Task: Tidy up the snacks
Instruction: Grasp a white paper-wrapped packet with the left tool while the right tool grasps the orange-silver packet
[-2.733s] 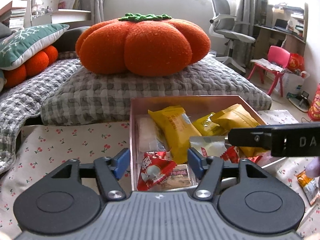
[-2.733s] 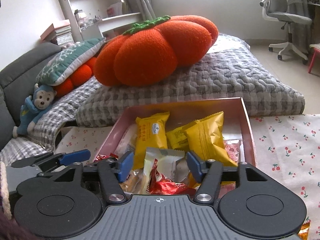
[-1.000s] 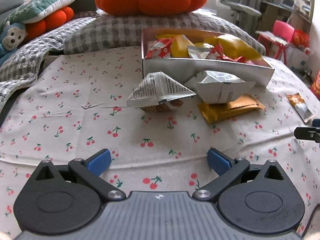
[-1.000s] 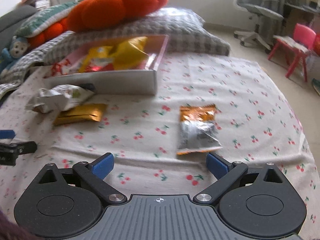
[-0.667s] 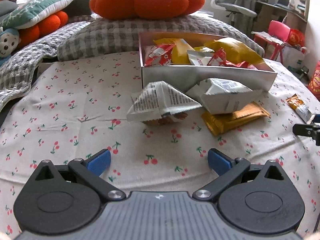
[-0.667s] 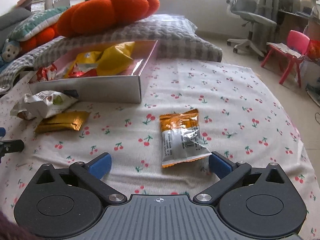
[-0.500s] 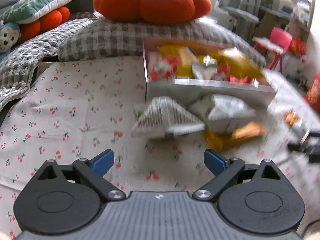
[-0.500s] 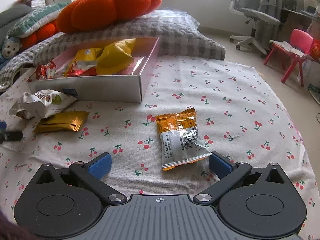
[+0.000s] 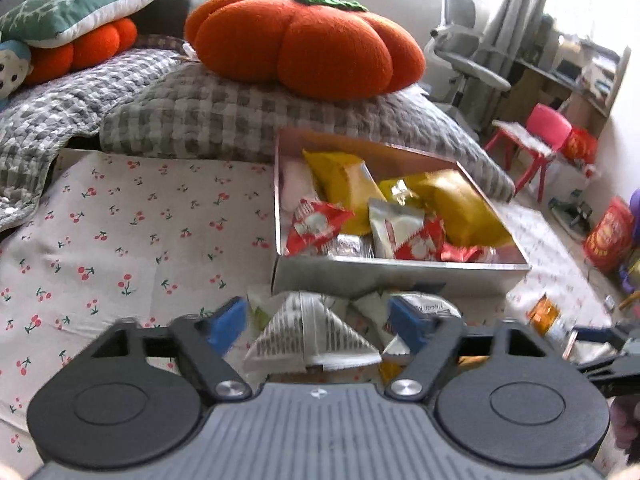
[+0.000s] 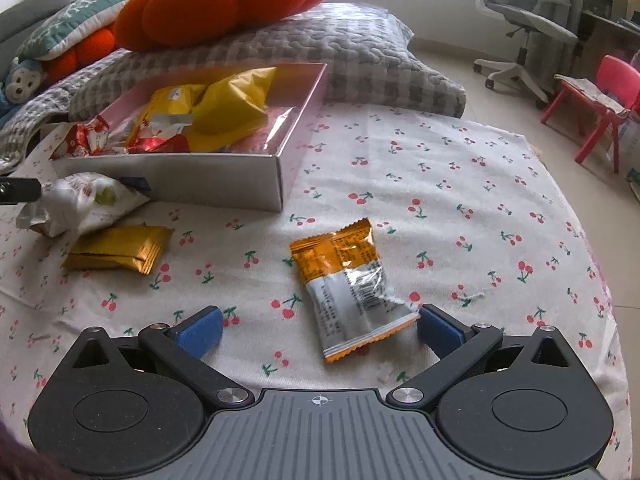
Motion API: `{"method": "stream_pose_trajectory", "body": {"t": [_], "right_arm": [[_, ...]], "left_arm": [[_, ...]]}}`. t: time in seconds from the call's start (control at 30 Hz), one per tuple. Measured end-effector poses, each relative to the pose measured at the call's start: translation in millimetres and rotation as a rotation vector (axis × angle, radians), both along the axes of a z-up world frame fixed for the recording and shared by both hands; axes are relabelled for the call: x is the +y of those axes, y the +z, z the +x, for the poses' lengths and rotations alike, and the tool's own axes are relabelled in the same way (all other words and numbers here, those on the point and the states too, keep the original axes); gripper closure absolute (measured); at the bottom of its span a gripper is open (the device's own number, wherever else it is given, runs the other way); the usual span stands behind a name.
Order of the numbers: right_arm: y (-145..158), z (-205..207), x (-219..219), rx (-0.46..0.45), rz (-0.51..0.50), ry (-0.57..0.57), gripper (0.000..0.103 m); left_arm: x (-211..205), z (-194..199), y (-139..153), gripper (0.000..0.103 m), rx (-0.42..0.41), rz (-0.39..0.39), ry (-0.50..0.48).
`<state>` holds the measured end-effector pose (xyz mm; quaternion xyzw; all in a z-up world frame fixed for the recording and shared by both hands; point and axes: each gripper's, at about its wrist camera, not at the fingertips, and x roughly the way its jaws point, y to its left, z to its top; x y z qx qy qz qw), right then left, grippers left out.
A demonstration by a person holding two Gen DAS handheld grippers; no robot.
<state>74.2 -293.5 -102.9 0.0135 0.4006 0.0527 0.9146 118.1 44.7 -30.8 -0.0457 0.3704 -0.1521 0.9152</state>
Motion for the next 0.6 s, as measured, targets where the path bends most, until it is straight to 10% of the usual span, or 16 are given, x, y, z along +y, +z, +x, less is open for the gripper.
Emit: {"method": "stream_pose_trajectory", "body": {"t": [0.6], "right_arm": [[3, 6, -2, 0.021, -0.035, 0.001, 0.001]], "left_arm": [[12, 18, -15, 0.053, 0.155, -0.075, 0.061]]}}
